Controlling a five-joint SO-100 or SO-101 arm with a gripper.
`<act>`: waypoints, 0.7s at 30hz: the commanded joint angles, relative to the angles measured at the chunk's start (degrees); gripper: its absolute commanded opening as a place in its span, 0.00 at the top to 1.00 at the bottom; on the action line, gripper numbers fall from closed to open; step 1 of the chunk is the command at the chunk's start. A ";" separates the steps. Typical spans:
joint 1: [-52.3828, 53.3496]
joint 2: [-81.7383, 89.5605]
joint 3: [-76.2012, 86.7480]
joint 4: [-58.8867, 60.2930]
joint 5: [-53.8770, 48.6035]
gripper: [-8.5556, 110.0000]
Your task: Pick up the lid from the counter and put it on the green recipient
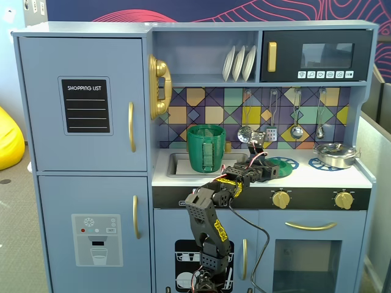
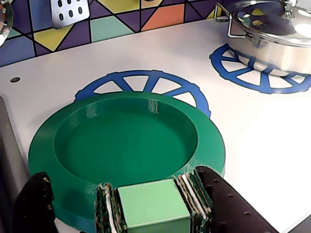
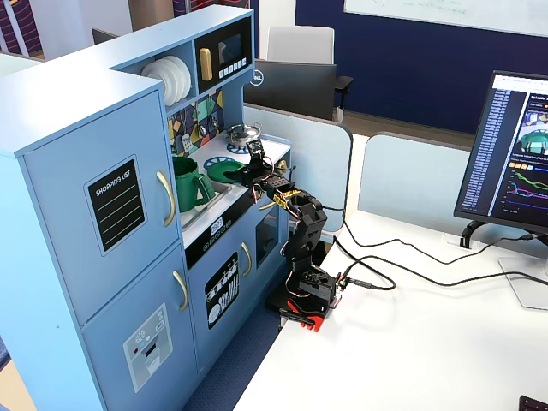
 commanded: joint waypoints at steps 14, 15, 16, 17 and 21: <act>-1.23 1.76 -7.73 -0.70 0.35 0.93; -1.49 2.02 -9.23 0.18 0.35 0.93; -1.76 2.29 -10.90 1.41 0.44 0.93; -2.02 2.46 -12.83 2.90 0.44 0.93; -3.87 3.52 -21.27 9.76 0.18 0.93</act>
